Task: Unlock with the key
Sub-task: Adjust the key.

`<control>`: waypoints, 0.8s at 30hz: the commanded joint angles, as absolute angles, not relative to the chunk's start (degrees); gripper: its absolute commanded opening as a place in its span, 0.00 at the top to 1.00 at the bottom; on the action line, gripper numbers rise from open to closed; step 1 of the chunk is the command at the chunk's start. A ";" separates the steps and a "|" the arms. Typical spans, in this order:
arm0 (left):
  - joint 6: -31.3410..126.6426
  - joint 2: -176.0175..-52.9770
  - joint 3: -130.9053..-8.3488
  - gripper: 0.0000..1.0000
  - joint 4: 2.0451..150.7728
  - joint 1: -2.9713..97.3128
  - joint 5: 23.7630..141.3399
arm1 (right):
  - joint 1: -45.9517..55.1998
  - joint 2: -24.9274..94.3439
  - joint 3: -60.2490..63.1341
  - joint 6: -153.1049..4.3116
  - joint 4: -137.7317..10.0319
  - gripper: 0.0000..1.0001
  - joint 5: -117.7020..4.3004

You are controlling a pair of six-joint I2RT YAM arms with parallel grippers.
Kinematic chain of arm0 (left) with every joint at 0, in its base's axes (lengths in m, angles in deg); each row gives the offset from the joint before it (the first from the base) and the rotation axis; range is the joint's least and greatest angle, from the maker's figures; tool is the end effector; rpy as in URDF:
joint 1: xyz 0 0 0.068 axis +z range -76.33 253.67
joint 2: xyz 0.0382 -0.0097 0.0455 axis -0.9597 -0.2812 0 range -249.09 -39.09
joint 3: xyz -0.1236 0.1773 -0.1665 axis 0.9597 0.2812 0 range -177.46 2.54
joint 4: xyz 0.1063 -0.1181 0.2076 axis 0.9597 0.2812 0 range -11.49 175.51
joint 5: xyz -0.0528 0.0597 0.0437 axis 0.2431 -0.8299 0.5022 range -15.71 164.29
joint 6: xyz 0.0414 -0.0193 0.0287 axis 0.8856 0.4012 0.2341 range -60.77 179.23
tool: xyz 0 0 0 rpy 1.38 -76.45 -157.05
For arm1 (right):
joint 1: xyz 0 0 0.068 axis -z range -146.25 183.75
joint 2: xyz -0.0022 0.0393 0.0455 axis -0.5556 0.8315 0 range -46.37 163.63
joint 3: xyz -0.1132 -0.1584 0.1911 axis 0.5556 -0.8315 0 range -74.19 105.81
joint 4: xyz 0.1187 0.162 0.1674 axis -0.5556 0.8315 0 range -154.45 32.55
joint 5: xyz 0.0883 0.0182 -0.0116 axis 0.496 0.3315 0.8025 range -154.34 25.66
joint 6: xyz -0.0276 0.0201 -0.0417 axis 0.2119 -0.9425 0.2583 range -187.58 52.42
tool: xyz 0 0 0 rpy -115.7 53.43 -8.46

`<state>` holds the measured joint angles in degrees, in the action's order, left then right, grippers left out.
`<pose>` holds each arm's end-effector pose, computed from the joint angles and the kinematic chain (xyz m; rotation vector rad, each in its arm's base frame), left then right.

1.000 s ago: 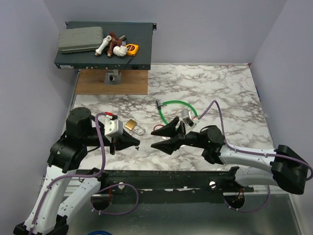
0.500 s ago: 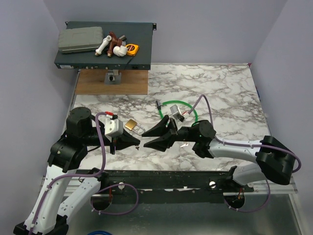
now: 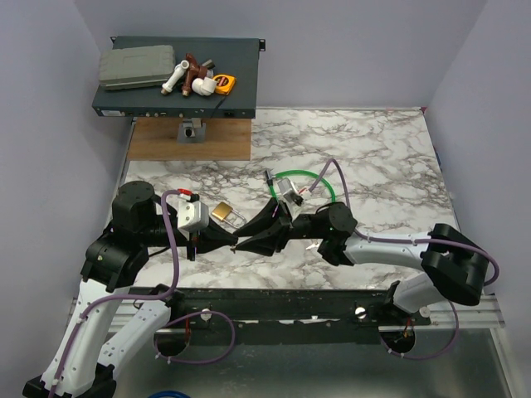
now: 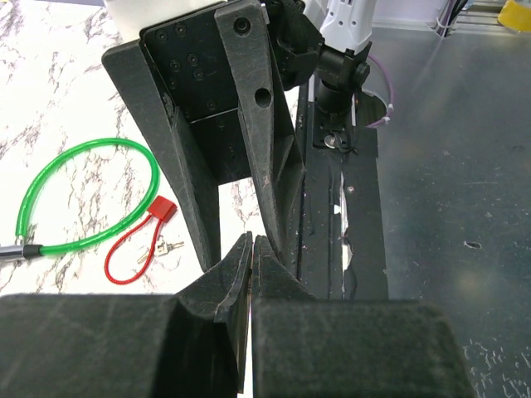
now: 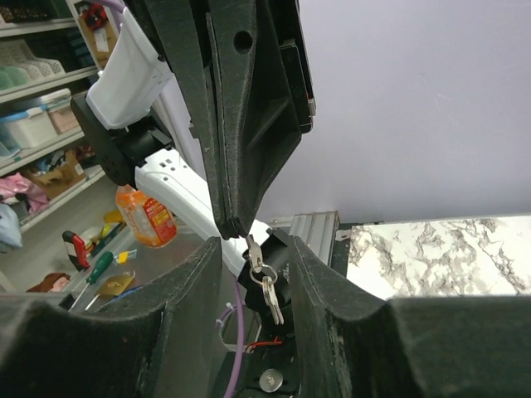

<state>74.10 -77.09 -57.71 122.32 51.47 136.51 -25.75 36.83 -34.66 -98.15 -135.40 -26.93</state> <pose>0.0809 -0.0670 0.3910 1.2357 1.4292 -1.1286 0.1329 0.2679 0.2967 -0.9588 1.0092 1.7038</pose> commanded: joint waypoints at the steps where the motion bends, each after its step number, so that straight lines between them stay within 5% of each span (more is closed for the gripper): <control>1: 73.64 -77.11 -57.87 1.00 121.67 51.27 137.62 | -26.68 38.41 -32.38 -98.42 -136.87 0.61 -25.14; 21: 73.16 -77.33 -58.45 1.00 121.07 51.28 137.42 | -27.34 40.14 -30.88 -98.93 -135.42 0.76 -24.97; 24: 73.03 -77.28 -58.42 1.00 120.96 51.23 137.39 | -27.45 40.46 -30.69 -98.98 -135.47 0.85 -25.04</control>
